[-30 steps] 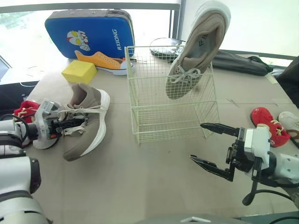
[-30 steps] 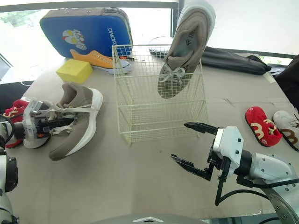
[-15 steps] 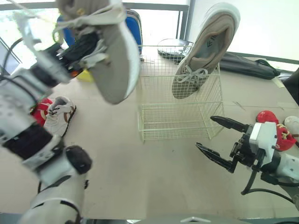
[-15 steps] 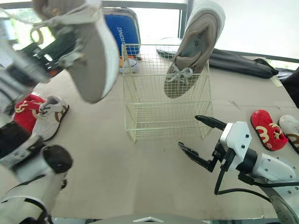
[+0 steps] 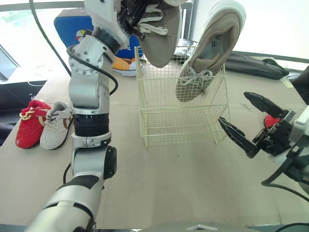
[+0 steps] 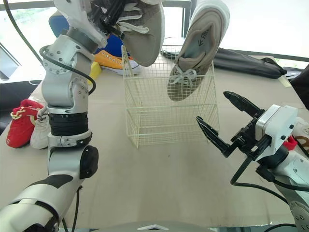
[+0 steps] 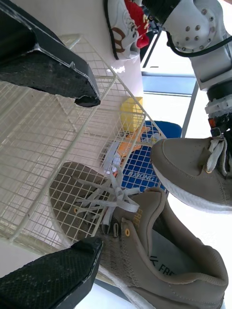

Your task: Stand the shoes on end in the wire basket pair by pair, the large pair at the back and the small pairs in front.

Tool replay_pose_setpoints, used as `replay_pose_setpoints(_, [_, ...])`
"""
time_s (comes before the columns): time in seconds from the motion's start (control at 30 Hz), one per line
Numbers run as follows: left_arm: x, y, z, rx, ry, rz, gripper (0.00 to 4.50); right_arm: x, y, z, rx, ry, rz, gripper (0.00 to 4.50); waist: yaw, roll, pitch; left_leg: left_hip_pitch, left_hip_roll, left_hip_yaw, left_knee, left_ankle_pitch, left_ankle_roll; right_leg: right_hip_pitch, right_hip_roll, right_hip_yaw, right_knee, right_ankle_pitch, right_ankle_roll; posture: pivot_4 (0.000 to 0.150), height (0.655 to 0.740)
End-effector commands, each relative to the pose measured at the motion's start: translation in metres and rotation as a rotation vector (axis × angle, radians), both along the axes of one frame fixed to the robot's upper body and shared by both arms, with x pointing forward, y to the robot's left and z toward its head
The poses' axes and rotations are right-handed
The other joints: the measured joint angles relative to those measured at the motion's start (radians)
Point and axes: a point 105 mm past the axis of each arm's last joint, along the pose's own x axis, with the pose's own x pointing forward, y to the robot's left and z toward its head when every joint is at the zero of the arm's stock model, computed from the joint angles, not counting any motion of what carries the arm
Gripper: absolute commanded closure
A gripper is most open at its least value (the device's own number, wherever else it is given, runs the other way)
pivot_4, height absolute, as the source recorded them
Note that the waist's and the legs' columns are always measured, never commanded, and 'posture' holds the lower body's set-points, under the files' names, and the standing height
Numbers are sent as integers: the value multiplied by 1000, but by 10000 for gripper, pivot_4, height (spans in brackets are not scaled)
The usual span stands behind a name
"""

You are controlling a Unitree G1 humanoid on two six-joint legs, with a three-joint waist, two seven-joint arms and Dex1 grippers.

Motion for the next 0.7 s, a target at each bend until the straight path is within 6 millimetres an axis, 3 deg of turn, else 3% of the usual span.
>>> replay_pose_setpoints(0.03, [-14, -13, -2, 62, -172, -10, 33912, -7, 7, 7, -11, -40, 13, 0, 0, 0, 0, 0, 0, 0, 0, 0, 0, 0, 0, 0, 0, 0, 0, 1500, 7400])
replay_pose_setpoints(0.23, [4, -29, -57, 85, -108, -1, 33912, -5, 5, 5, -12, -41, -11, 0, 2, 1, -1, 0, -1, -1, 4, -1, 2, 1, -1, 0, 0, 1, 1, 1500, 7400])
replay_pose_setpoints(0.47, [16, -14, -108, 122, -3, 118, 33912, -9, 8, 6, -1, -46, 10, 0, 1, 5, -5, 0, -1, 0, 5, -2, 4, 1, 0, 0, 1, 1, 2, 1500, 7400])
replay_pose_setpoints(0.6, [18, 0, -126, 96, 109, 110, 33912, -10, 9, 4, -1, -37, 18, 0, 2, 10, -10, 0, -1, 0, 7, -4, 8, 2, 0, 0, 1, 1, 2, 1500, 7400])
replay_pose_setpoints(0.63, [18, 3, -129, 92, 141, 106, 26167, -10, 9, 4, -1, -34, 20, 0, 1, 11, -11, 0, -1, 0, 7, -4, 8, 2, 0, 0, 1, 1, 2, 1500, 7400])
replay_pose_setpoints(0.7, [13, 13, -131, 74, 182, 104, 20607, -11, 11, 3, -2, -28, 31, 0, -3, 12, -14, 1, -1, 0, 7, -5, 9, 2, 0, 0, 2, 1, 2, 1500, 7400])
